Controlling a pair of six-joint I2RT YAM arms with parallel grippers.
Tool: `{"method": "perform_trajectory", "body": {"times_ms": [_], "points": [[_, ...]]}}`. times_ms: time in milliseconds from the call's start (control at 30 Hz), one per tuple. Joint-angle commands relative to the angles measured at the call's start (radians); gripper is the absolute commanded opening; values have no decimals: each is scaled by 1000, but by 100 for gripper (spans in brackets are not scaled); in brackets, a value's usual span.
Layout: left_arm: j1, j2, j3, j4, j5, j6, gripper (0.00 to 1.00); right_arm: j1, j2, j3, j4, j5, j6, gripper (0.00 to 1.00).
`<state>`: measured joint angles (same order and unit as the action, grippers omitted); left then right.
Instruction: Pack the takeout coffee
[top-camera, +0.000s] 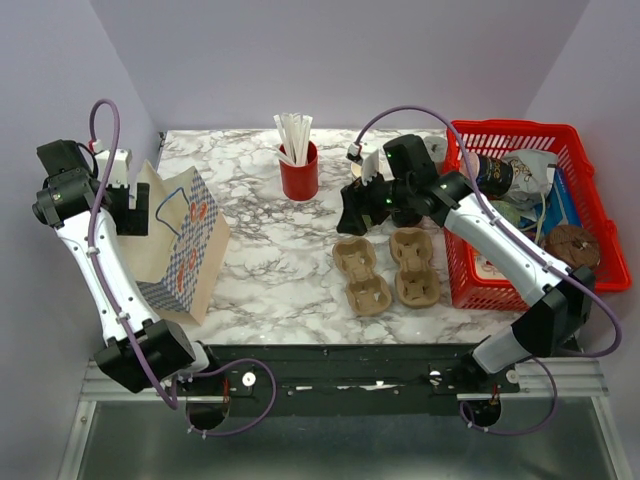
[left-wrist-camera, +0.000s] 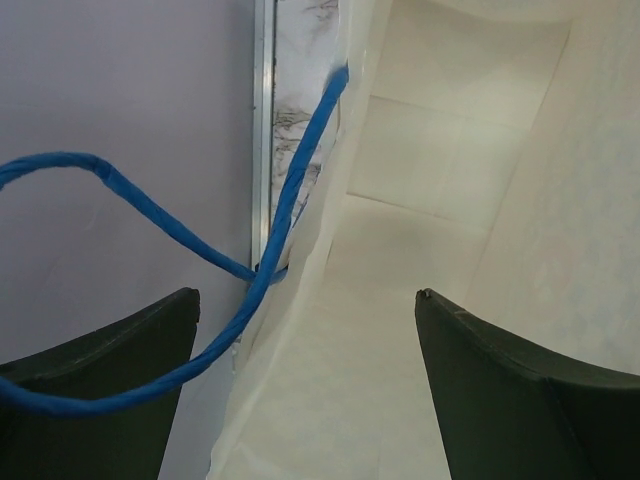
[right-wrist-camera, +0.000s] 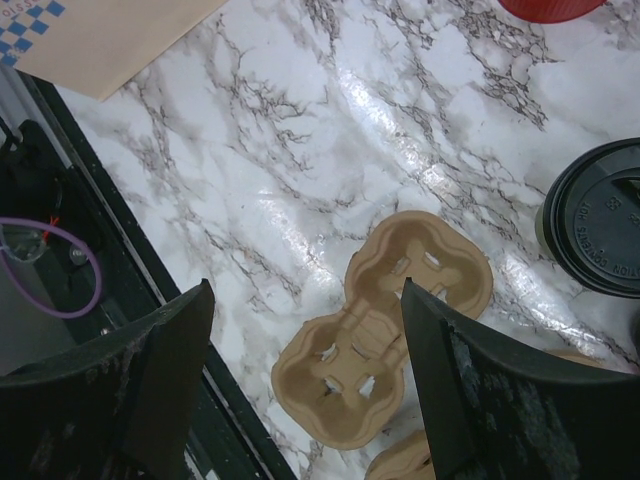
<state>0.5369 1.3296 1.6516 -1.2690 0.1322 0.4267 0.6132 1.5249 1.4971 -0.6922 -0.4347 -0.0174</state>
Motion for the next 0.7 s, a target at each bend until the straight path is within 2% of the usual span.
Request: {"method": "perform_trajectory", "body": {"times_ms": [0,167,333,567,600,667], "points": [[11,-9,-27,25,12,40,92,-1,18,22,6,-6,1,84],[14,3,-44,52,35,52,82,-3,23,9,10,-4,-3,84],[14,32,-26,83,50,55,68,-3,26,2,10,1,-13,84],[12,95,54,7,64,70,38,-3,9,-26,7,31,-64,84],[14,100,63,-12,72,73,26,-3,3,-29,3,34,-81,84],[14,106,94,-30,84,81,20,-4,0,-40,2,40,-98,84]]}}
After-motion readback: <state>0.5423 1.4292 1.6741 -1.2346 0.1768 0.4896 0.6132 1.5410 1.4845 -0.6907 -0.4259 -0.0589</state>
